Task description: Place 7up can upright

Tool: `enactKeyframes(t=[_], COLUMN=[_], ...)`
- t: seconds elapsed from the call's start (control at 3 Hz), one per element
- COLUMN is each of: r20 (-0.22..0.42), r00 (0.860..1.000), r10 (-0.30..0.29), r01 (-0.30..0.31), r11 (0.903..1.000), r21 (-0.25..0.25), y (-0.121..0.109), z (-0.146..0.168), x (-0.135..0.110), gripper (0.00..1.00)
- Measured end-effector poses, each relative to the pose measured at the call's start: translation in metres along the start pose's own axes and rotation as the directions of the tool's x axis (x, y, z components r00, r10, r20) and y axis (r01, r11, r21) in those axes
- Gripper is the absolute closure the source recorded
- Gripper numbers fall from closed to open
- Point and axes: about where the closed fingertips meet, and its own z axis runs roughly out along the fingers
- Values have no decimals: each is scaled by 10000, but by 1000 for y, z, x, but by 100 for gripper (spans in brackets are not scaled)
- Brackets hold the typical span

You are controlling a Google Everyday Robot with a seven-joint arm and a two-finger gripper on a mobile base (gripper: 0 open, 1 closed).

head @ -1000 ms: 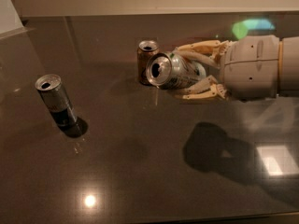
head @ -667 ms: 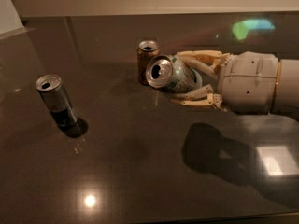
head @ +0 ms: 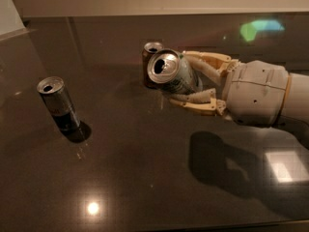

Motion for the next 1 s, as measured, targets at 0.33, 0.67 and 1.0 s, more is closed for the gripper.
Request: enactKeyframes(t=[0.33,0.67,1.0], r20=[-28,-40,-42], r00=[10000,10000,9982], r10=[-33,48,601], r01=[33,-48,-603], r11=[10000,9999,9956], r21=[-28,-154,-722], y=[1,1,3], z=[0,2,2], x=[0,-2,-5], gripper=[100,100,100])
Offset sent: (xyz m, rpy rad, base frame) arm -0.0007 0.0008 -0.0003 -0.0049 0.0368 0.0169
